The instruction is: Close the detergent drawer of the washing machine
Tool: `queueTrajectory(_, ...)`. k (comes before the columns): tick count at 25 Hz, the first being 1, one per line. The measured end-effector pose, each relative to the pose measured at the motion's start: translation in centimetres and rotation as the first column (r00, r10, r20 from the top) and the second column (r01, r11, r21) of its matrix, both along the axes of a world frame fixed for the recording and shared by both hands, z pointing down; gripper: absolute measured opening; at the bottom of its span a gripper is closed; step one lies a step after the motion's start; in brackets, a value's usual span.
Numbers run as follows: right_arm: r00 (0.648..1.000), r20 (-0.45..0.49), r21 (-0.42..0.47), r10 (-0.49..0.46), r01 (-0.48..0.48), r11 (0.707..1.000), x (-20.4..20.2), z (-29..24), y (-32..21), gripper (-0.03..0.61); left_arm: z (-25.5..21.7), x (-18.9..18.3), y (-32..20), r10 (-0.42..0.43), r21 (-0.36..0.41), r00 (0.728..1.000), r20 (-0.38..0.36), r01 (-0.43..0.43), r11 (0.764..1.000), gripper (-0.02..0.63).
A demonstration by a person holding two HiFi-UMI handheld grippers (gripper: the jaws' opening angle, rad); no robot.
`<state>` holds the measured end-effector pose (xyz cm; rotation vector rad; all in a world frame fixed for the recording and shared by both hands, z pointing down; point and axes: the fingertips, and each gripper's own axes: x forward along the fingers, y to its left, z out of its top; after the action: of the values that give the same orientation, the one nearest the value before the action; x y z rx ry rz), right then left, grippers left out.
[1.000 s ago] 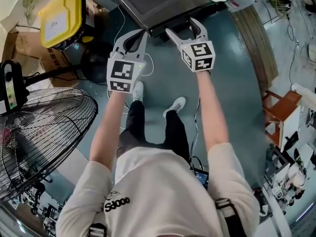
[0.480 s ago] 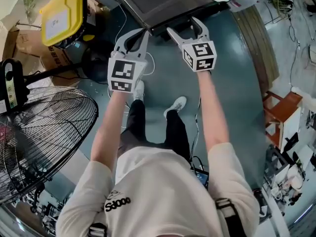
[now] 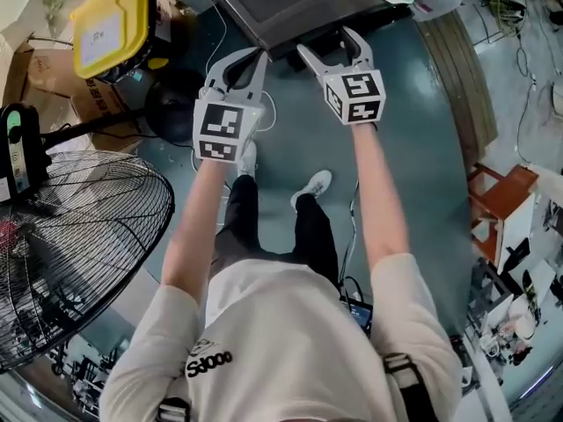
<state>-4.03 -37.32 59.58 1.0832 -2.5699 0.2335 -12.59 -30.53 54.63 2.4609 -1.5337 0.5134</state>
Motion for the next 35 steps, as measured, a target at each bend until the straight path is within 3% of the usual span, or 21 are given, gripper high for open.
queueTrajectory(7,0.998,-0.069,-0.018,-0.009,0.008,1.0,0.5,0.0,0.6,0.329,-0.5,0.2,0.3,0.019,-0.017,0.999,0.032,-0.019,1.0,0.018)
queueTrajectory(8,0.997,-0.076,-0.013,-0.006,0.005,1.0,0.9,-0.2,0.9,0.28,-0.7,0.3,0.4,0.025,-0.017,0.999,0.036,-0.024,1.0,0.018)
queueTrajectory(10,0.998,-0.06,-0.008,0.021,-0.021,1.0,1.9,-1.1,1.5,0.064,-1.3,0.6,0.6,0.041,-0.014,0.998,0.04,-0.04,0.999,0.018)
queueTrajectory(11,0.998,-0.048,-0.012,0.031,-0.031,0.999,2.5,-1.7,1.9,0.015,-1.7,0.8,0.7,0.05,-0.012,0.998,0.04,-0.049,0.999,0.018)
queueTrajectory(21,0.993,-0.121,-0.006,-0.001,0.0,1.0,7.5,-8.2,8.2,0.008,-5.3,4.2,3.1,0.149,0.0,0.989,0.018,-0.149,0.989,0.018)
queueTrajectory(29,0.984,-0.154,0.073,0.093,-0.083,0.994,12.9,-15.2,12.7,0.008,-10.4,9.3,6.3,0.261,0.036,0.965,0.01,-0.261,0.965,0.018)
queueTrajectory(35,0.968,-0.137,0.145,0.209,-0.19,0.971,17.1,-20.1,15.5,0.008,-14.6,12.6,8.0,0.349,0.084,0.937,0.02,-0.349,0.933,0.018)
